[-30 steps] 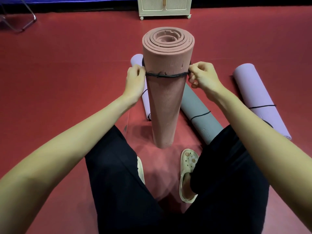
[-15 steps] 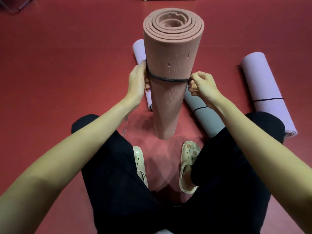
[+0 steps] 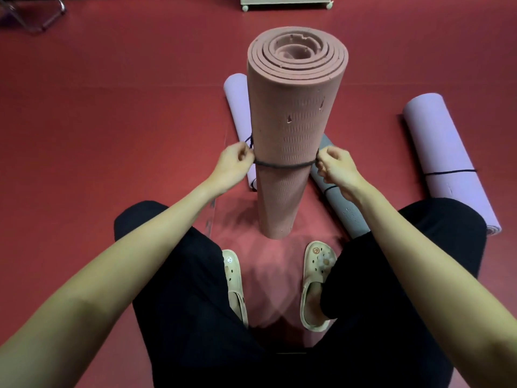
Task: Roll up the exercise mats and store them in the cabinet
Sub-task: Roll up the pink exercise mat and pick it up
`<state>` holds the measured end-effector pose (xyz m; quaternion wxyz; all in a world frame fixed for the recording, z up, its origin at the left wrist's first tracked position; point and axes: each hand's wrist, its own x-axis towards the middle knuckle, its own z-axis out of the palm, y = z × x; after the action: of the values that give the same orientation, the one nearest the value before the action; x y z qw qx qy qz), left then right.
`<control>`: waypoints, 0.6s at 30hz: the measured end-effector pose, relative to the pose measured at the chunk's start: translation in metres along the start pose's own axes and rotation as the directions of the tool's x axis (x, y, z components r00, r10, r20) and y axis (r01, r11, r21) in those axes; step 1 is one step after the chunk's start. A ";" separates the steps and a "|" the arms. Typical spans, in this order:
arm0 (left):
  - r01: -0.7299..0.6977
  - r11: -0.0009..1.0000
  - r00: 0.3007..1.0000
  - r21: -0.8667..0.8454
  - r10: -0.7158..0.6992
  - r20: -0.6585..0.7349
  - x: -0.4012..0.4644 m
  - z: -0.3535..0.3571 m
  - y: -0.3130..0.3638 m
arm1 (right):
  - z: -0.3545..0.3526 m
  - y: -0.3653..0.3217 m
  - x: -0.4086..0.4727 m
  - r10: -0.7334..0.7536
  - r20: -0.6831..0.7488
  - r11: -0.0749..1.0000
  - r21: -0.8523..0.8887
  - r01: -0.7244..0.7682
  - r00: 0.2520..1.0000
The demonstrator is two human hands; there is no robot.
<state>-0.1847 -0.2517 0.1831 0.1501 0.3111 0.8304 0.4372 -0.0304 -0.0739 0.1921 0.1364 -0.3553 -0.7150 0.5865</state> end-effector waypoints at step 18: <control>0.311 0.941 0.950 -0.133 -0.306 0.057 0.015 -0.009 -0.010 | -0.008 0.023 0.002 0.165 -0.036 0.984 0.080 -0.162 0.986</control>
<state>-0.2048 -0.2516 0.1801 0.2530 0.1738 0.8332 0.4599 -0.0187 -0.0653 0.1719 0.1167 -0.4197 -0.6573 0.6149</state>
